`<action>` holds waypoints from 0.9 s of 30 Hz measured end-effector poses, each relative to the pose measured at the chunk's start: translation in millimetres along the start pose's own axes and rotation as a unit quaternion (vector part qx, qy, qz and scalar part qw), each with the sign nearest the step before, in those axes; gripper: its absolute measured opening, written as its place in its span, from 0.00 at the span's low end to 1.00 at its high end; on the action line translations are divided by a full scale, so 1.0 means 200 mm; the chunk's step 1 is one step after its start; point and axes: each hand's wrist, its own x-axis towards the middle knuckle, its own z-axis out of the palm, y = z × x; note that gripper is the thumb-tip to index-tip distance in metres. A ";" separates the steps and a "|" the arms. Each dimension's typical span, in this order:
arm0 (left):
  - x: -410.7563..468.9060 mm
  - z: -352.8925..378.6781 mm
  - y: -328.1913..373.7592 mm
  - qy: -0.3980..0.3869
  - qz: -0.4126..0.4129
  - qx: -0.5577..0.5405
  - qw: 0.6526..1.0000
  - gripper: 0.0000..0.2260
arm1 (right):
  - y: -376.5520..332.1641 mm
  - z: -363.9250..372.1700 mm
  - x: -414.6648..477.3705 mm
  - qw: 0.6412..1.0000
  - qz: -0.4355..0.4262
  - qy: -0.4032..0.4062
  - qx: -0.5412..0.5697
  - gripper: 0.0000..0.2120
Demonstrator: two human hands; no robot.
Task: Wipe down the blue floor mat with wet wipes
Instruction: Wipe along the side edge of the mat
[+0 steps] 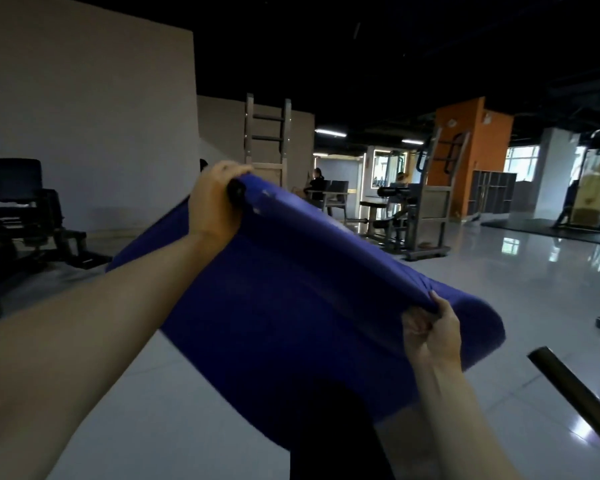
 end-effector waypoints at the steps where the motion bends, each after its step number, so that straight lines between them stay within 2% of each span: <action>1: 0.08 -0.02 0.03 0.004 0.026 0.008 1.000 0.17 | 0.03 0.00 -0.02 1.000 0.023 -0.006 0.002 0.15; 3: 0.19 -0.06 0.05 0.003 0.053 0.046 0.998 0.20 | 0.13 0.00 -0.07 0.997 0.076 -0.002 -0.017 0.14; 5: 0.20 -0.11 0.01 0.002 0.035 0.059 0.998 0.19 | 0.27 0.02 -0.09 0.990 0.131 0.036 -0.043 0.14; 7: 0.11 -0.15 -0.07 0.018 -0.070 -0.040 0.997 0.12 | 0.46 0.02 -0.06 0.978 0.189 0.069 -0.052 0.12; 8: 0.03 -0.18 -0.12 0.044 -0.172 -0.146 0.973 0.09 | 0.57 0.02 -0.02 0.970 0.222 0.072 -0.062 0.13; 10: -0.10 -0.21 -0.24 0.082 -0.388 -0.345 0.851 0.12 | 0.74 0.01 0.08 0.954 0.263 0.089 -0.111 0.15; 11: -0.22 -0.26 -0.35 0.069 -0.462 -0.368 0.804 0.15 | 0.88 -0.01 0.10 0.940 0.295 0.092 -0.143 0.16; 13: -0.38 -0.33 -0.48 0.017 -0.544 -0.360 0.758 0.16 | 1.00 0.00 0.17 0.924 0.317 0.093 -0.194 0.15; 15: -0.59 -0.40 -0.62 0.028 -0.610 -0.359 0.706 0.16 | 1.18 -0.02 0.23 0.898 0.344 0.094 -0.258 0.13; 16: -0.69 -0.43 -0.68 0.039 -0.637 -0.374 0.673 0.19 | 1.28 -0.04 0.24 0.878 0.365 0.093 -0.294 0.11; 18: -0.87 -0.48 -0.76 0.040 -0.683 -0.370 0.629 0.23 | 1.44 -0.11 0.21 0.830 0.412 0.088 -0.364 0.08; 19: -0.95 -0.50 -0.79 0.042 -0.704 -0.351 0.616 0.18 | 1.51 -0.16 0.18 0.797 0.440 0.085 -0.406 0.07; 21: -1.12 -0.51 -0.84 0.053 -0.743 -0.319 0.586 0.11 | 1.58 -0.27 0.10 0.711 0.488 0.083 -0.499 0.11; 22: -1.20 -0.52 -0.87 0.057 -0.755 -0.315 0.572 0.12 | 1.59 -0.31 0.06 0.660 0.507 0.068 -0.550 0.16; 24: -1.36 -0.53 -0.91 0.054 -0.766 -0.314 0.559 0.19 | 1.59 -0.41 -0.01 0.553 0.526 0.017 -0.645 0.26; 27: -1.50 -0.55 -0.95 0.026 -0.770 -0.315 0.553 0.20 | 1.61 -0.40 -0.15 0.452 0.517 -0.064 -0.724 0.29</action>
